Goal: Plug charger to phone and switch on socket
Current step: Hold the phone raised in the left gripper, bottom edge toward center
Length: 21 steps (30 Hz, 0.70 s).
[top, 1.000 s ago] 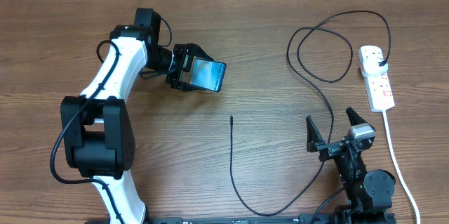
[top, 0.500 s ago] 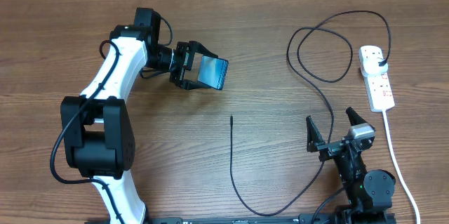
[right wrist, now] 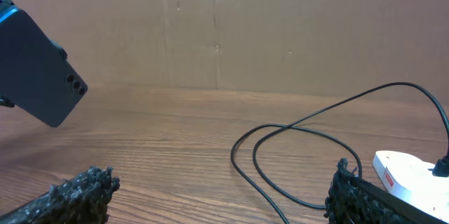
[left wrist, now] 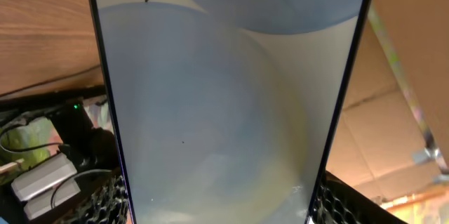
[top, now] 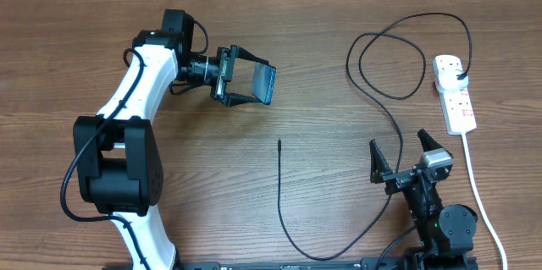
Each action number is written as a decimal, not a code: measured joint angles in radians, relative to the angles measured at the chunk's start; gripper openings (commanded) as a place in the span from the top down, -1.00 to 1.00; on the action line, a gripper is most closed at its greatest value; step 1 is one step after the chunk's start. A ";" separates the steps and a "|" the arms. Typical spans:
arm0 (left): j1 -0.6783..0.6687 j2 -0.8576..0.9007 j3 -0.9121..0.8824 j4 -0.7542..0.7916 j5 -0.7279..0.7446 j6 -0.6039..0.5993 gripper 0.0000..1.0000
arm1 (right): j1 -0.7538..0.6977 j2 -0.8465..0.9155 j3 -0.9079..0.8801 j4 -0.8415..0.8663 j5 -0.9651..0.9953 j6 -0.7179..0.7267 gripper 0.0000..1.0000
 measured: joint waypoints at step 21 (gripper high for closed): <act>0.000 0.000 0.000 0.000 0.091 0.049 0.92 | 0.000 0.000 0.000 0.000 0.000 0.000 -1.00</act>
